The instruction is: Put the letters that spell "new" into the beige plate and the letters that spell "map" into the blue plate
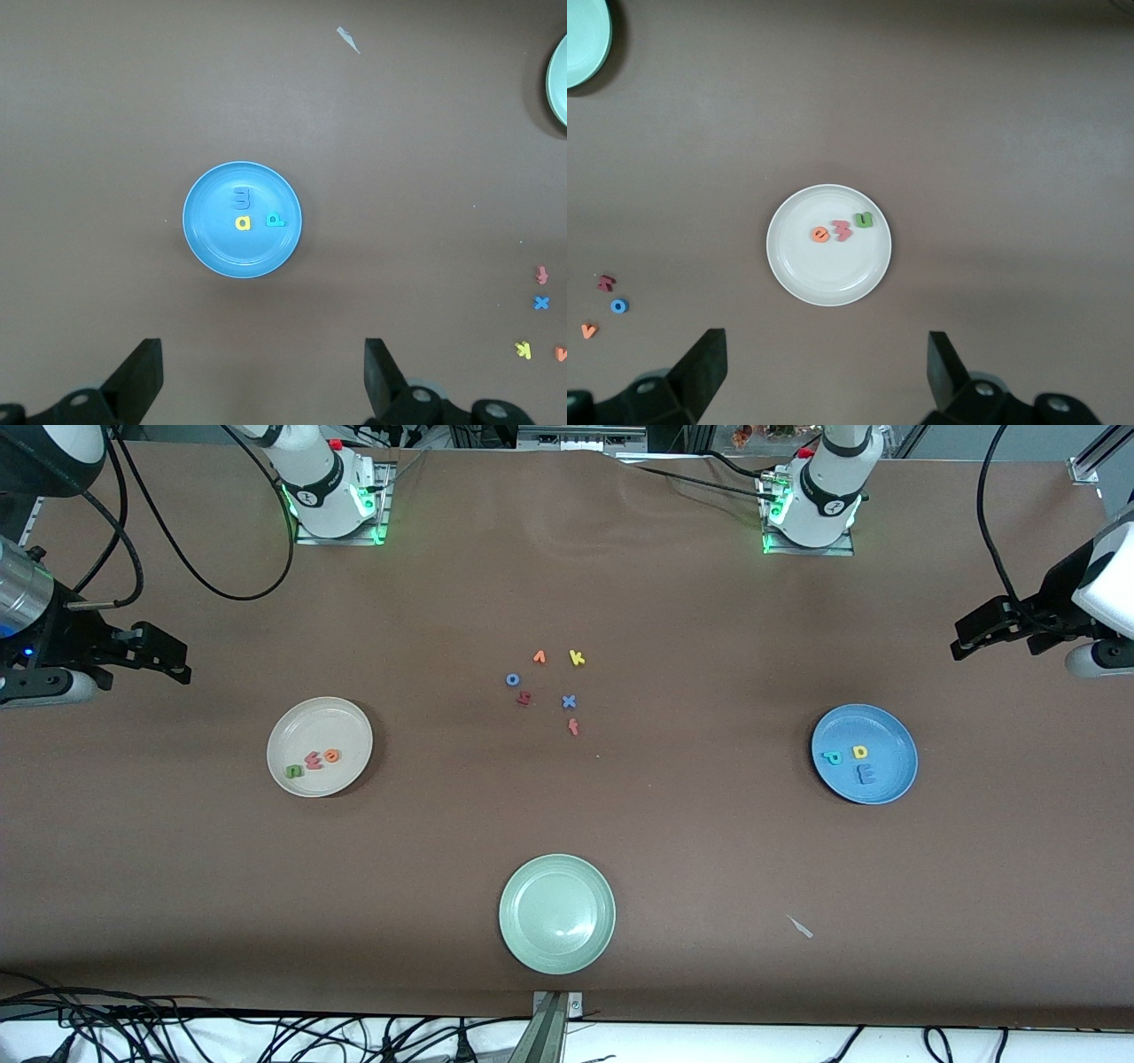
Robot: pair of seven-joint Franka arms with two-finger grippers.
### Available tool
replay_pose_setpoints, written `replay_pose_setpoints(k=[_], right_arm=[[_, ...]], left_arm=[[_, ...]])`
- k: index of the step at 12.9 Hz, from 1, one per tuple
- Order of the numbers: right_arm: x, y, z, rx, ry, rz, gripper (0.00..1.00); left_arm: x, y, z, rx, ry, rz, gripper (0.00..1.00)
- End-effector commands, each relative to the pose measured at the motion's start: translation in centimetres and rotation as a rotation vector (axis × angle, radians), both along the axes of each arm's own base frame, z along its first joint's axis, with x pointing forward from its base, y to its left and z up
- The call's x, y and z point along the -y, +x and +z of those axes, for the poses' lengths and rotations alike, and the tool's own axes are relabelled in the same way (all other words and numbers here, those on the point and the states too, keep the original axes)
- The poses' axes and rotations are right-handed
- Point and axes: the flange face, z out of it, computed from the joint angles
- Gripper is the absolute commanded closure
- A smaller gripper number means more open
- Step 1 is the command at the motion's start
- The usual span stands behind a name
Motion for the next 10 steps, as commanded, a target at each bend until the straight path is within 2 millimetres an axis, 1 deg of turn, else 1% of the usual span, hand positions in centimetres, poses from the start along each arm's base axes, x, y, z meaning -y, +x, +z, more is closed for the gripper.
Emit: replay_pose_setpoints(k=[1, 10], right_arm=[[-0.26, 0.10, 0.05, -0.003, 0.014, 0.000, 0.00], [-0.43, 0.24, 0.06, 0.006, 0.013, 0.007, 0.00]], left_arm=[[-0.09, -0.15, 0.13, 0.009, 0.002, -0.012, 0.00], [-0.18, -0.16, 0.12, 0.008, 0.002, -0.011, 0.00]])
